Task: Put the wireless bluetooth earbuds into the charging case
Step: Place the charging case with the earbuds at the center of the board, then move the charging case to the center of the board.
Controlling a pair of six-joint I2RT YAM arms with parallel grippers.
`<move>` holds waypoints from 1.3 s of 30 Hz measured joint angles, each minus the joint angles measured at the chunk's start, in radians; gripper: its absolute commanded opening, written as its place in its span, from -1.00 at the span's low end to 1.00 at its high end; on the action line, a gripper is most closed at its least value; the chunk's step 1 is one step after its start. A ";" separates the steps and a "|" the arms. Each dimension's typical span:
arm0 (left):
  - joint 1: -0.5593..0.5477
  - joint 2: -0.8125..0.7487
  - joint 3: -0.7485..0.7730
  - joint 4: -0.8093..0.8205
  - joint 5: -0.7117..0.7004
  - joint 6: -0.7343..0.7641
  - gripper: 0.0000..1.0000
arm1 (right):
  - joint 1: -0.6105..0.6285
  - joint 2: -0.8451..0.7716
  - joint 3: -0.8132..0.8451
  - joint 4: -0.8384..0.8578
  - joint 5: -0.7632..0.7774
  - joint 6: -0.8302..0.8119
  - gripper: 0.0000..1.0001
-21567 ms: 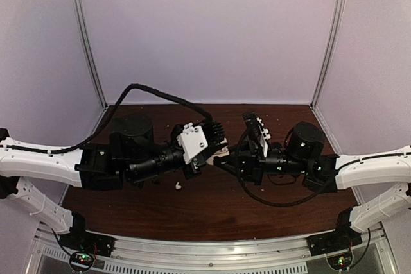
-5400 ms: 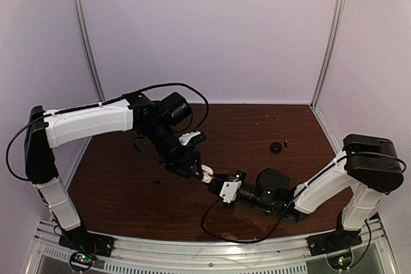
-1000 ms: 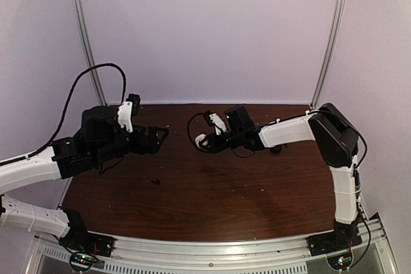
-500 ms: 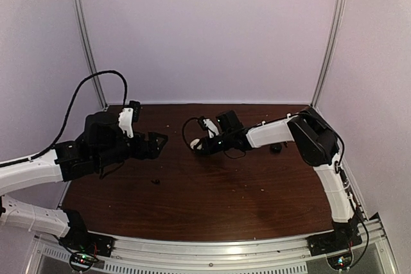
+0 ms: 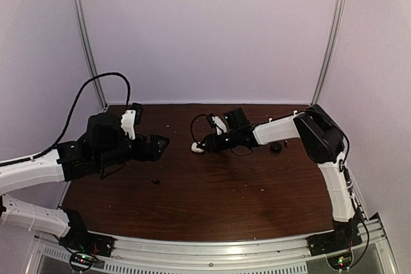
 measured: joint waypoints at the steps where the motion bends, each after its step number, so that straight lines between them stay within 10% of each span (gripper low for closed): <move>1: 0.000 0.000 0.000 0.000 0.002 0.000 0.95 | -0.007 -0.018 -0.023 0.001 0.005 0.001 0.20; 17: 0.004 0.006 0.005 -0.001 0.049 0.009 0.95 | -0.386 -0.576 -0.688 0.368 -0.002 0.161 0.73; 39: 0.005 0.030 0.026 -0.005 0.066 0.028 0.95 | -0.639 -0.430 -0.875 0.658 -0.043 0.327 0.74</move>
